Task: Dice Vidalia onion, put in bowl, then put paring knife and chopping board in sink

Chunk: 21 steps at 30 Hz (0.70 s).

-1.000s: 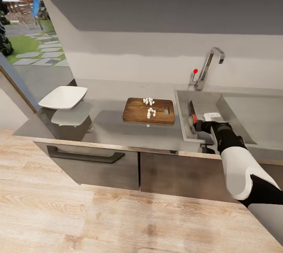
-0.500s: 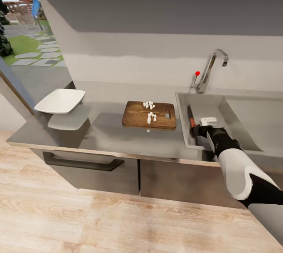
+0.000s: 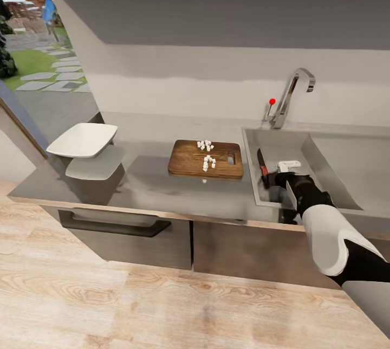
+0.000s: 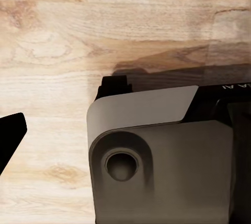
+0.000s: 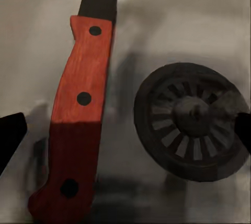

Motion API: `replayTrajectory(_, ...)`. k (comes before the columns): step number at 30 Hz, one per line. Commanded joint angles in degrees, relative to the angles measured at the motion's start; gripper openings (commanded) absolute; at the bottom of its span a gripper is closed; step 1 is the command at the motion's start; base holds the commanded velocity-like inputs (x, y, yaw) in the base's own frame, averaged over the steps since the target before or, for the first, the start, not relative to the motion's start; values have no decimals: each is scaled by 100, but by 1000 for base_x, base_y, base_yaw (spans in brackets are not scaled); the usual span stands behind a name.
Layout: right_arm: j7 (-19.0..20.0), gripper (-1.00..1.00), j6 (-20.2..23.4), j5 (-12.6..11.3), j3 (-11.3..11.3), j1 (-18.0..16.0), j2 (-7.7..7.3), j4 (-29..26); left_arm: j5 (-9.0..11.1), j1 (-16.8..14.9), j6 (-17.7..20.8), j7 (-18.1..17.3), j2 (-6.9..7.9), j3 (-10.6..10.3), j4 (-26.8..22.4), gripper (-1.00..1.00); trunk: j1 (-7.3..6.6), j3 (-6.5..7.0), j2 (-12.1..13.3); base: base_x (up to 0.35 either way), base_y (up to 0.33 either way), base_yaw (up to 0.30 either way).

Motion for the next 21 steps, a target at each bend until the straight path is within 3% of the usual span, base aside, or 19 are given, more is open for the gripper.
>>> replayTrajectory(1,50,100,47,60,-44,-3,6,-195,50,-11,-41,6,-8,-49,27,100,0,-5,-3,0,0,0)
replayTrajectory(7,87,100,1312,33,10,-3,96,-1999,50,-12,-27,6,-14,-49,27,100,0,-4,-3,0,0,-3)
replayTrajectory(15,86,100,1449,38,15,-3,256,-2162,51,-11,-21,6,-11,-49,27,100,0,39,-3,0,13,-165)
replayTrajectory(21,82,100,1453,50,15,-3,343,-2164,52,-12,-19,6,-11,-49,27,100,0,75,-3,0,241,-196)
